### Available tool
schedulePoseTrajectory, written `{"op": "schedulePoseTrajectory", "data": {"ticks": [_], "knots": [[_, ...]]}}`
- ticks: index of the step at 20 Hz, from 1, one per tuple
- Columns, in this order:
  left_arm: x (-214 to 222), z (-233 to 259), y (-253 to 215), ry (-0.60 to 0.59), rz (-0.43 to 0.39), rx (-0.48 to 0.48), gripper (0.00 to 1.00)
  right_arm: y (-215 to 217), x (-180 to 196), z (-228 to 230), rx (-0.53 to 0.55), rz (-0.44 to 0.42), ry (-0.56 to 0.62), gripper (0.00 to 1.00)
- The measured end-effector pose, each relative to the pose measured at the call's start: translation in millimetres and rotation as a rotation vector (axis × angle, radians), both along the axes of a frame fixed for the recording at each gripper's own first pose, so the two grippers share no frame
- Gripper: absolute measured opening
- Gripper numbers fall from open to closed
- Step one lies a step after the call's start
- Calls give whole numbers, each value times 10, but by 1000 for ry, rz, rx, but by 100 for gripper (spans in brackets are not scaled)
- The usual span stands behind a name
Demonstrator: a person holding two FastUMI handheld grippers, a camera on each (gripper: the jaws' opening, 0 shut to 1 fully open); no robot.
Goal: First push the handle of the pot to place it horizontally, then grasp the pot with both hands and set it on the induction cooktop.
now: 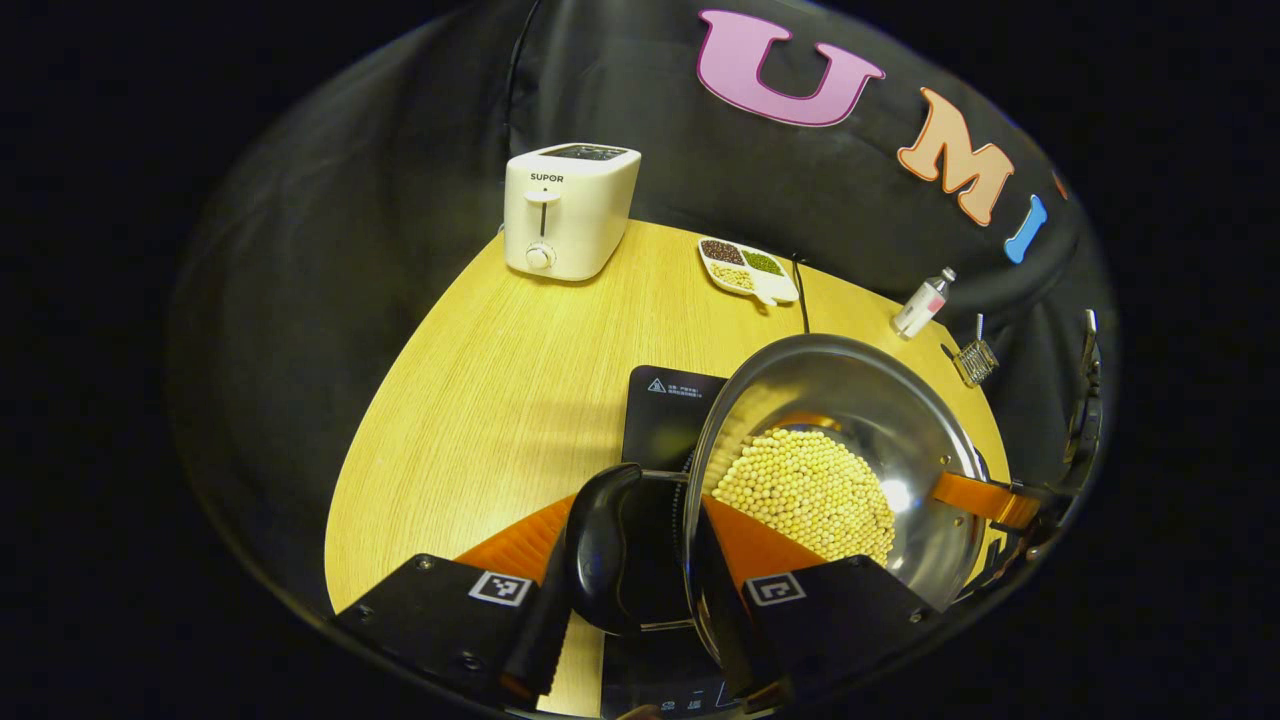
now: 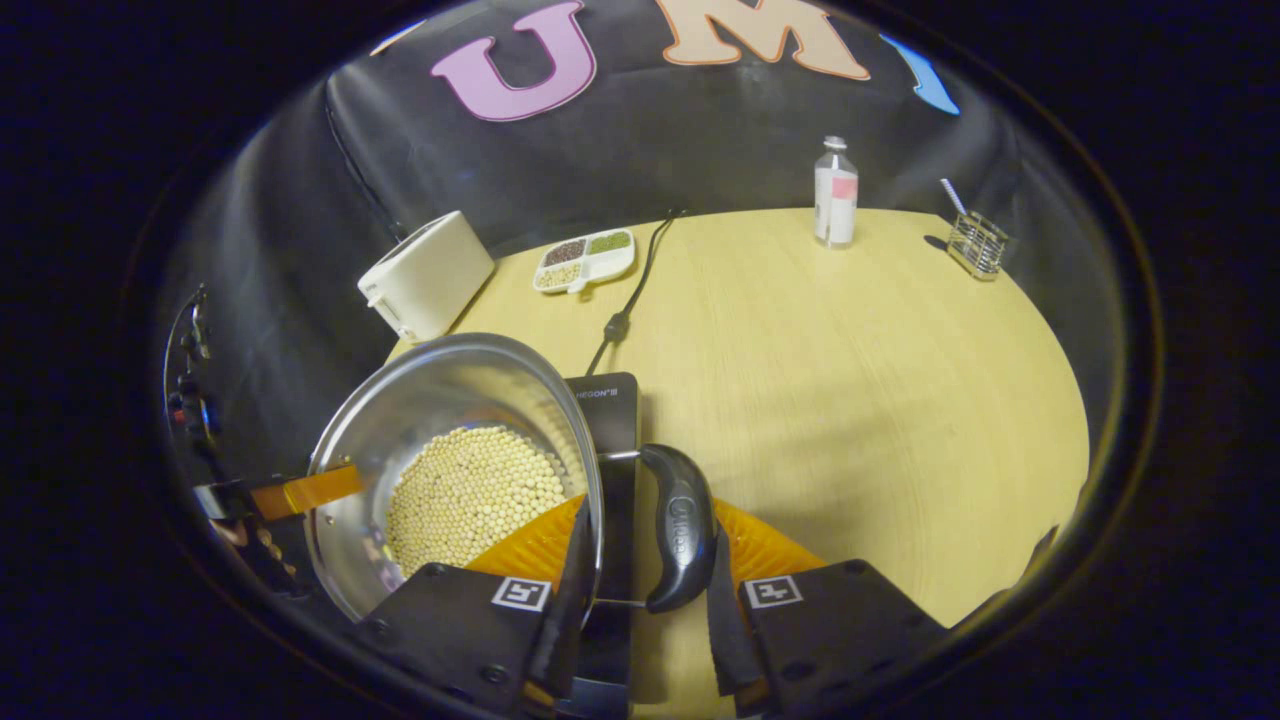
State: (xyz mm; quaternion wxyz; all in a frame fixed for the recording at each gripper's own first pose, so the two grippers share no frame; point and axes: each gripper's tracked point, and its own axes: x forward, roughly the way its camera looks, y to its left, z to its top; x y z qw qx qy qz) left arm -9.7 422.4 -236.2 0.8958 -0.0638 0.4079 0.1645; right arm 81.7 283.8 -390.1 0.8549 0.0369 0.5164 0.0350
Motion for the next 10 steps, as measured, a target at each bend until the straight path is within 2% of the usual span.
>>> {"op": "schedulePoseTrajectory", "data": {"ticks": [3, 4, 5, 6, 8, 9, 10], "knots": [[0, 1, 20, 3, -8, 35, 67, 18, 13, -4, 9, -1, -7, 55], [6, 1, 30, 7, -13, 53, 68, 28, 40, -9, 8, -1, -14, 62], [25, 16, 35, 2, -20, 70, 69, 40, 43, 1, 15, 2, -18, 54], [63, 56, 39, -10, -31, 85, 71, 57, 51, 6, 18, 9, -19, 57], [165, 185, 35, -51, -65, 137, 77, 70, 50, 25, 14, 22, -24, 67], [230, 229, 37, -61, -85, 164, 82, 61, 44, 19, 10, 26, -26, 77], [243, 221, 36, -49, -102, 178, 94, 66, 51, 19, 12, 28, -26, 79]]}}
